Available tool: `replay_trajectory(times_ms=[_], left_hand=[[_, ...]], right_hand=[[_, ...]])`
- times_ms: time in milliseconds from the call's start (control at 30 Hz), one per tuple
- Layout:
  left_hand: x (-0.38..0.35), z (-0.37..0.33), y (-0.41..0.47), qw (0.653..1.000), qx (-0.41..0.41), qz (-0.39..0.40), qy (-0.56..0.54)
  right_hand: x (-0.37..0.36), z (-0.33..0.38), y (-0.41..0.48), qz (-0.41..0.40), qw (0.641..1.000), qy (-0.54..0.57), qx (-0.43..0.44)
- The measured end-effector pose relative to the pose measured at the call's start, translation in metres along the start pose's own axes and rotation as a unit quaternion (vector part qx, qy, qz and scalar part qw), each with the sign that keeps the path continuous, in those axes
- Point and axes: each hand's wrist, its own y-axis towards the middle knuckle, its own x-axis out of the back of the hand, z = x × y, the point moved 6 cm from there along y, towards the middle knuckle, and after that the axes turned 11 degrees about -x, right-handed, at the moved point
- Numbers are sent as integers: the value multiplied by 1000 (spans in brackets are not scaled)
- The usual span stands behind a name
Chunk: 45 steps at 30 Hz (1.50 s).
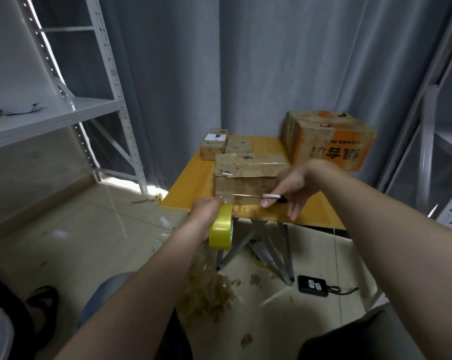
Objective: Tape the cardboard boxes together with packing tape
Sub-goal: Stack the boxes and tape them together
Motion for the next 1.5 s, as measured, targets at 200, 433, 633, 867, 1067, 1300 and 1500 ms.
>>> replay_trajectory(times_ms=[200,433,633,867,1067,1300,1500], left_hand=[[3,0,1,1000,11,-1,4],[1,5,9,1000,18,1,10],[0,5,8,1000,21,10,0],[0,10,10,1000,22,15,-4],[-5,13,6,1000,19,14,6],[-14,12,-13,996,46,58,54],[-39,3,-25,988,50,121,80]], right_hand=[[-6,19,22,-13,1000,-1,24],[-5,35,32,-17,998,28,48],[0,37,40,-45,994,31,91],[0,34,45,-60,995,13,76],[-12,29,51,-47,997,-14,58],[-18,24,27,-2,993,22,116],[14,-22,9,-75,895,331,289]])
